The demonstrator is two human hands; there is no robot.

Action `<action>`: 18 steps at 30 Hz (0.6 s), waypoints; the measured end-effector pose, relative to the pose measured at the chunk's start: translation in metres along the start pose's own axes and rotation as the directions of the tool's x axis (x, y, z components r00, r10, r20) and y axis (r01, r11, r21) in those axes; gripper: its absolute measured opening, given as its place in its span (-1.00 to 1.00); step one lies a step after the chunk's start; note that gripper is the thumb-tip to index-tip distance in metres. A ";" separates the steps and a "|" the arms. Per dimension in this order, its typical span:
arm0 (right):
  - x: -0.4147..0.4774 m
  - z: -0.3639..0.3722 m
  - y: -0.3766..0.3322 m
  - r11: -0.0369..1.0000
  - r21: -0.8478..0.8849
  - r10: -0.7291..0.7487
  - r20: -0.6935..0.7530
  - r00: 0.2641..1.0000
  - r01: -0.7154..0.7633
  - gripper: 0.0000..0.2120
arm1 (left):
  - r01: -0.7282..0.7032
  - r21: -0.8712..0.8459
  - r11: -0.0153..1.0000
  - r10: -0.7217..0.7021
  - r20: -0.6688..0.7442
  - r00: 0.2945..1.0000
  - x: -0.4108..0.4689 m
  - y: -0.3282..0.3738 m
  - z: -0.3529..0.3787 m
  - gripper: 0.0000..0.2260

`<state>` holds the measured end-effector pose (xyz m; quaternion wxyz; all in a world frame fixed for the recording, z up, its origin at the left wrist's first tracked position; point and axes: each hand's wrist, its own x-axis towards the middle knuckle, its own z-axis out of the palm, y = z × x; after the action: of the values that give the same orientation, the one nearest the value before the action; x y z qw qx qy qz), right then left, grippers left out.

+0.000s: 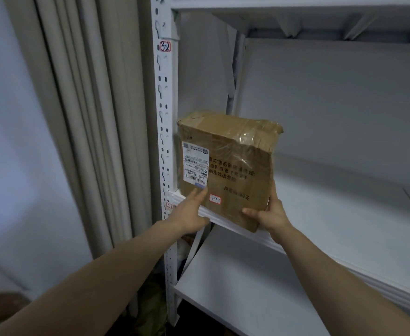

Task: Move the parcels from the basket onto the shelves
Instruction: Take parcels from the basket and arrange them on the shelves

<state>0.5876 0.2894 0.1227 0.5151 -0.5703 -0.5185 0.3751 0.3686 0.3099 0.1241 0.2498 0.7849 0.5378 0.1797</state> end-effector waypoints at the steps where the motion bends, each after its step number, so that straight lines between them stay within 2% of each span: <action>1: 0.003 0.003 0.001 1.000 -0.002 0.004 -0.003 1.000 -0.004 -0.25 | 0.001 0.023 1.000 -0.002 0.035 0.999 0.001 -0.001 0.003 -0.22; 7: 0.015 0.009 0.006 0.999 0.043 0.031 0.010 0.999 -0.031 -0.28 | 0.016 0.085 0.996 -0.023 0.085 0.996 0.013 -0.006 0.012 -0.18; 18: 0.028 0.016 0.012 1.000 -0.002 0.029 -0.006 1.000 -0.029 -0.29 | 0.017 0.123 0.992 -0.029 0.092 0.995 0.025 -0.017 0.021 -0.13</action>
<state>0.5802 0.3206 0.1110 0.5108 -0.5792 -0.5090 0.3801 0.3765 0.3341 0.0976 0.2283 0.8000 0.5445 0.1068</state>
